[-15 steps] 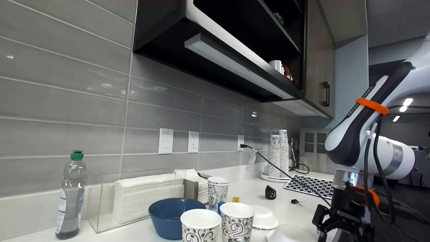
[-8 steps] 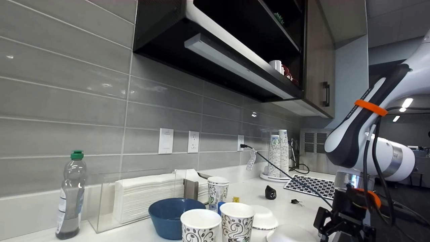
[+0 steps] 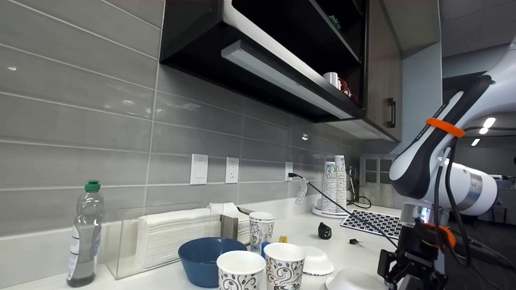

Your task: Stack up the white plates on the left

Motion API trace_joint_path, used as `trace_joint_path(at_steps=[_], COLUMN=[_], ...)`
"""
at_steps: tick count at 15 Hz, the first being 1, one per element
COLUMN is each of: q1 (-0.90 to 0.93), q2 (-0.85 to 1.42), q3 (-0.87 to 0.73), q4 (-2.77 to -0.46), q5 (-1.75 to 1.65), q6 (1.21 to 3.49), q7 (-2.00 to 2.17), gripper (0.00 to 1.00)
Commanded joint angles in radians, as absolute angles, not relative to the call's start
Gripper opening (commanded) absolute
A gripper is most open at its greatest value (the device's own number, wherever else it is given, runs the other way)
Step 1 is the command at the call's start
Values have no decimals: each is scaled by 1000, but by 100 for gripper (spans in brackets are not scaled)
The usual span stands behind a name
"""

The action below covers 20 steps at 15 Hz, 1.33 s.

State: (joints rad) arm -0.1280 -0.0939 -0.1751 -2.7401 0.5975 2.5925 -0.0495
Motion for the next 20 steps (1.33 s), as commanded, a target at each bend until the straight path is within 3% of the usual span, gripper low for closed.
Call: trace_joint_path(at_steps=[1, 6, 11, 13, 16, 18, 20], q1=[-133, -128, -130, -124, -121, -121, -121], q2=[-105, -112, -117, -115, -112, -110, -109], q3=[-189, -201, -212, -219, -223, -223, -223], q4=[-2749, -2742, -2736, -2732, -2726, -2722, -2719], q5=[630, 692, 760, 783, 811, 827, 835], q6=[2587, 2591, 2585, 2585, 2582, 2581, 2580], q7=[-83, -128, -193, -218, -254, -273, -286], gripper=[32, 27, 4, 7, 28, 27, 13])
